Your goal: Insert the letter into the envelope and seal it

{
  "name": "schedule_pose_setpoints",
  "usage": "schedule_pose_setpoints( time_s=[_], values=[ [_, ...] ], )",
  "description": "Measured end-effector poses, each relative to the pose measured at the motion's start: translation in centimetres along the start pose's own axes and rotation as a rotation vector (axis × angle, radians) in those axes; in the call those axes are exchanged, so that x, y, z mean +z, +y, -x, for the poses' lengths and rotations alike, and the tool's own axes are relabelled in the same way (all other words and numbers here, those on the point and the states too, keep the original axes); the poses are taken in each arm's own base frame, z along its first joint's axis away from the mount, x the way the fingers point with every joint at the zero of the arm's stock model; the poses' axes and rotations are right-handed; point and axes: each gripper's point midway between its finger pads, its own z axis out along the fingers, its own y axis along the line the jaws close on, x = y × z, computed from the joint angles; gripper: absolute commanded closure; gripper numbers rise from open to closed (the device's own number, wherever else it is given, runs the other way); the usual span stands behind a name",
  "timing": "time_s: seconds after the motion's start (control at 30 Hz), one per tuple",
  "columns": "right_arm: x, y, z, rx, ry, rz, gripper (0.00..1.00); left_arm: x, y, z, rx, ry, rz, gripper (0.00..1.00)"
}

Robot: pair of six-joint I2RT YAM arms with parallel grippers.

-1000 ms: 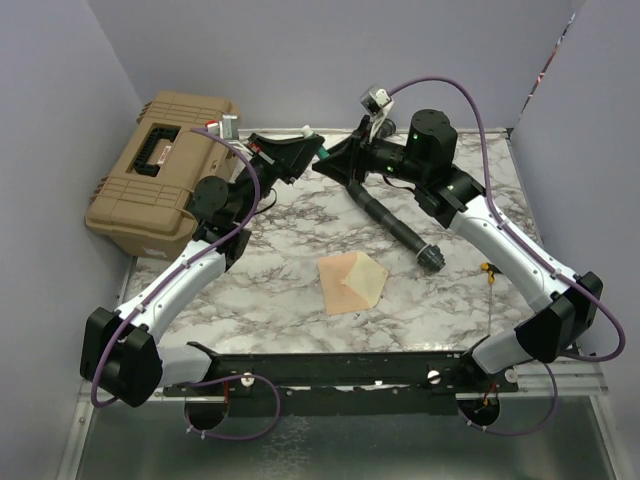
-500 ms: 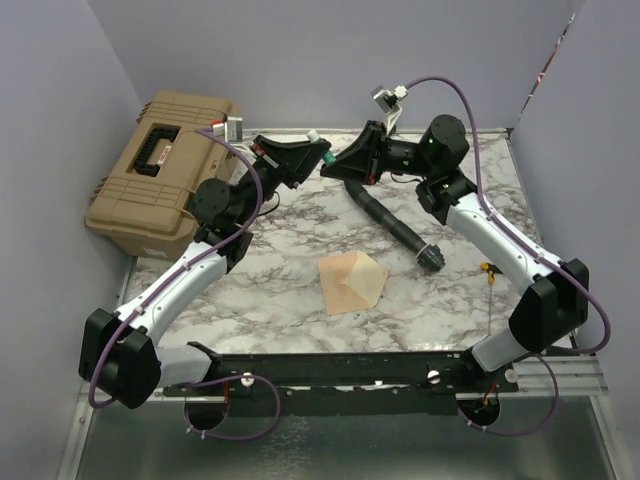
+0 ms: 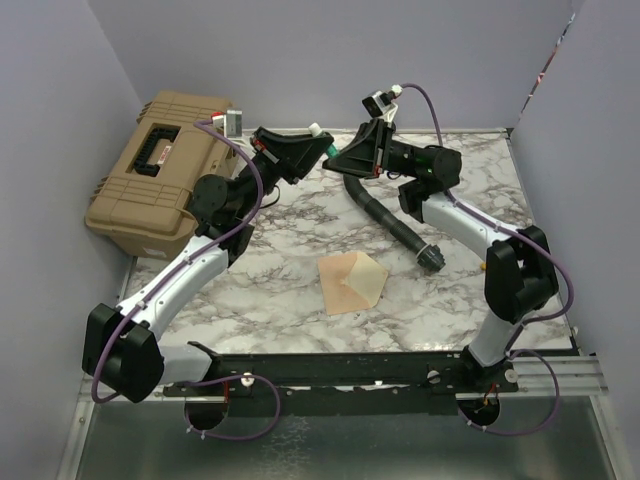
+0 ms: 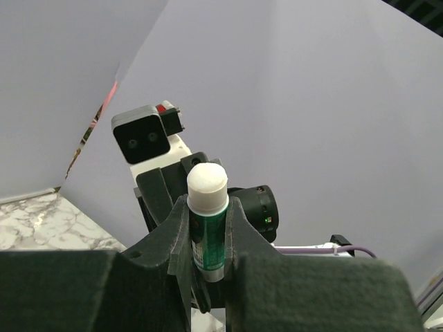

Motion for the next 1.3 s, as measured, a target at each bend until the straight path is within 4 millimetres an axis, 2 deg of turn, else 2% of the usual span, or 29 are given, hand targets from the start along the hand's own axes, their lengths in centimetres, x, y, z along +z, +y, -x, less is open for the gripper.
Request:
schedule_pose_setpoints(
  time_s=[0.1, 0.13, 0.27, 0.5, 0.6, 0.8, 1.0, 1.3],
  values=[
    [0.0, 0.1, 0.0, 0.004, -0.003, -0.001, 0.54, 0.1, -0.2, 0.1, -0.001, -0.001, -0.011, 1.00],
    [0.0, 0.0, 0.1, 0.002, -0.007, -0.012, 0.48, 0.1, -0.1, 0.0, 0.000, -0.001, -0.010, 1.00],
    [-0.8, 0.0, 1.8, -0.123, -0.055, -0.101, 0.38, 0.0, 0.2, 0.2, 0.007, -0.001, -0.002, 1.00],
    [-1.5, 2.5, 3.0, -0.508, -0.088, -0.232, 0.34, 0.0, 0.8, 0.5, -0.030, -0.021, 0.029, 1.00],
    [-1.8, 2.9, 3.4, -0.679, -0.093, -0.301, 0.33, 0.0, 1.0, 0.6, -0.045, -0.028, 0.038, 1.00],
    [-2.5, 1.4, 3.8, -0.948, -0.059, -0.440, 0.33, 0.1, 1.0, 0.7, -0.079, -0.036, 0.044, 1.00],
    [-2.4, -0.3, 3.4, -1.155, -0.053, -0.547, 0.34, 0.1, 0.9, 0.7, -0.161, -0.041, 0.051, 1.00],
    [-1.9, 0.8, 3.5, -1.378, -0.171, -0.557, 0.33, 0.5, 1.4, 0.7, -0.351, -0.060, 0.076, 1.00]
  ],
)
